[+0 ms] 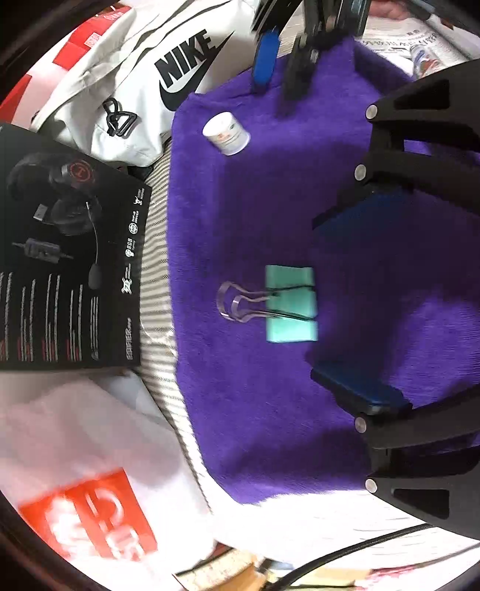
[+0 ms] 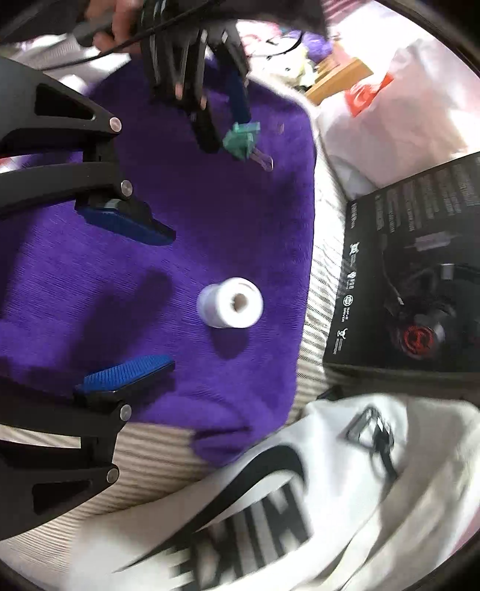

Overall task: Organize rigid objects
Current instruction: 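Carry the clip onto the purple towel with the left tool while the right tool places the tape roll there, then grasp the black rectangular case with the left tool, then grasp the clear mint bottle with the right tool while the left tool holds the case, then place the black case on the towel with the left tool while the right tool places the mint bottle there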

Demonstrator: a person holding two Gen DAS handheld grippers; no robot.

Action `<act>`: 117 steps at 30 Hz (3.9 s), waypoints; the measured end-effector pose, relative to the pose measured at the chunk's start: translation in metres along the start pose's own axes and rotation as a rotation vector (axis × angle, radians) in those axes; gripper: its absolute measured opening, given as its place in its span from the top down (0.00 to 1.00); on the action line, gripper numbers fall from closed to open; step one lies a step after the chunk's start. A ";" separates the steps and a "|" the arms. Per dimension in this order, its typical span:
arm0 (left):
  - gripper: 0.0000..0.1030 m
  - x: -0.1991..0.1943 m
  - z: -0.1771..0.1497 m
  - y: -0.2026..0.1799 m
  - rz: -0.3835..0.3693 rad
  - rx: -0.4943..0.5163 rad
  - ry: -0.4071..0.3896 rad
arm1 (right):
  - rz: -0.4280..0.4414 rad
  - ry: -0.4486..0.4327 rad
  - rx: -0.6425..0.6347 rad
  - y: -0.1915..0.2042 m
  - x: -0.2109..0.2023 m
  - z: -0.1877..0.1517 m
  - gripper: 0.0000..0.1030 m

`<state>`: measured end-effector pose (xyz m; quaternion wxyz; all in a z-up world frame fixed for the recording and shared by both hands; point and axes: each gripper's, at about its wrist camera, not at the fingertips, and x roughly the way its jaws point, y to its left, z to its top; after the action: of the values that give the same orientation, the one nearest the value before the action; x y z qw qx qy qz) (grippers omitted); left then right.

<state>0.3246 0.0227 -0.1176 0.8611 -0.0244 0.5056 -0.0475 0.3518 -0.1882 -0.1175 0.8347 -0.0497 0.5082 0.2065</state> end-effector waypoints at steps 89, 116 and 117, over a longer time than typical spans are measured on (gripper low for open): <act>0.78 -0.071 -0.165 -0.047 -0.007 0.091 -0.095 | -0.088 0.027 -0.017 0.054 -0.051 -0.165 0.49; 0.79 -0.088 -0.172 -0.025 -0.080 0.034 -0.060 | -0.028 -0.051 0.210 0.026 -0.085 -0.178 0.59; 0.79 -0.091 -0.173 -0.024 -0.082 0.034 -0.059 | -0.019 -0.056 0.221 0.024 -0.086 -0.179 0.59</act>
<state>0.1287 0.0098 -0.1209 0.8734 -0.0321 0.4775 -0.0905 0.1604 -0.2442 -0.1257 0.8508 0.0435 0.5039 0.1427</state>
